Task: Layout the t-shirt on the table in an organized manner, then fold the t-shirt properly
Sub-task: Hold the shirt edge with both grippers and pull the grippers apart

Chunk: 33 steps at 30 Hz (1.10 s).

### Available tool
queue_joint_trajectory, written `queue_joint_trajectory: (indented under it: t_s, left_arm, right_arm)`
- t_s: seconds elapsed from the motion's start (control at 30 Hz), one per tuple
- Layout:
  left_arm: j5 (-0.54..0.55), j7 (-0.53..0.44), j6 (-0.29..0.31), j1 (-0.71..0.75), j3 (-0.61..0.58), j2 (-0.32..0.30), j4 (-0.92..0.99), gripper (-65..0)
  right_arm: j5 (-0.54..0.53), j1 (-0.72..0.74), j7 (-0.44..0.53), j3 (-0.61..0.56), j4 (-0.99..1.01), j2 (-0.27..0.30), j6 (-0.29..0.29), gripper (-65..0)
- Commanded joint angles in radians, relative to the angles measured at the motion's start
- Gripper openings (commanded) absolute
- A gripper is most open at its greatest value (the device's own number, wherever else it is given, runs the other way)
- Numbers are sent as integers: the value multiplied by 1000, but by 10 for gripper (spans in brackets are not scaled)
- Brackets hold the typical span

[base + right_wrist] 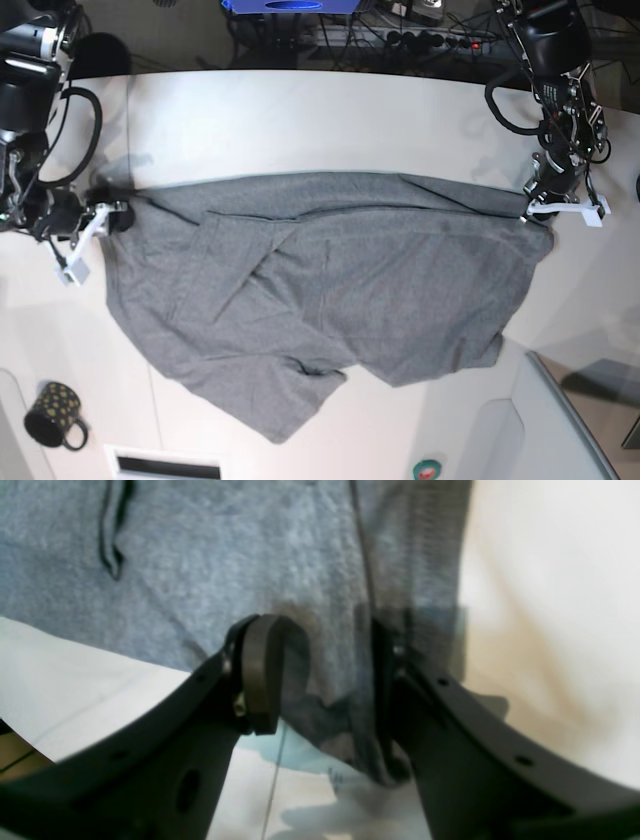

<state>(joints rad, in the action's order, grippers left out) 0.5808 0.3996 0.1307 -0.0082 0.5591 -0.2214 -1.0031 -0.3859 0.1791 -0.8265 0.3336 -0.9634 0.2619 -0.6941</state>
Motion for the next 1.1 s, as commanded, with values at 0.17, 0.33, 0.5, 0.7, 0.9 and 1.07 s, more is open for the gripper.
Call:
queue_joint_trajectory:
  t_s: [0.17, 0.33, 0.5, 0.7, 0.9, 1.07]
  left_arm:
    - [8, -21, 7, -9, 0, -37, -13, -650]
    - [8, -21, 7, -8, 0, -51, -13, -650]
    - [8, -21, 7, -8, 0, -51, -13, -650]
    - [8, -21, 7, -8, 0, -72, -13, -650]
    - [8, -21, 7, -8, 0, -85, -13, -650]
    - [8, -21, 7, -8, 0, -85, -13, -650]
  right_arm:
    - [-12, 26, 17, 2, -19, 24, -4, -537]
    - [-12, 36, 17, 0, -15, 26, -4, -588]
    - [-11, 41, 17, 0, -13, 26, -4, -645]
    - [170, 79, 17, 9, -13, 9, -4, -642]
    - [239, 87, 43, 9, -12, -20, -4, -642]
    - [241, 87, 39, 11, -12, -32, -4, -633]
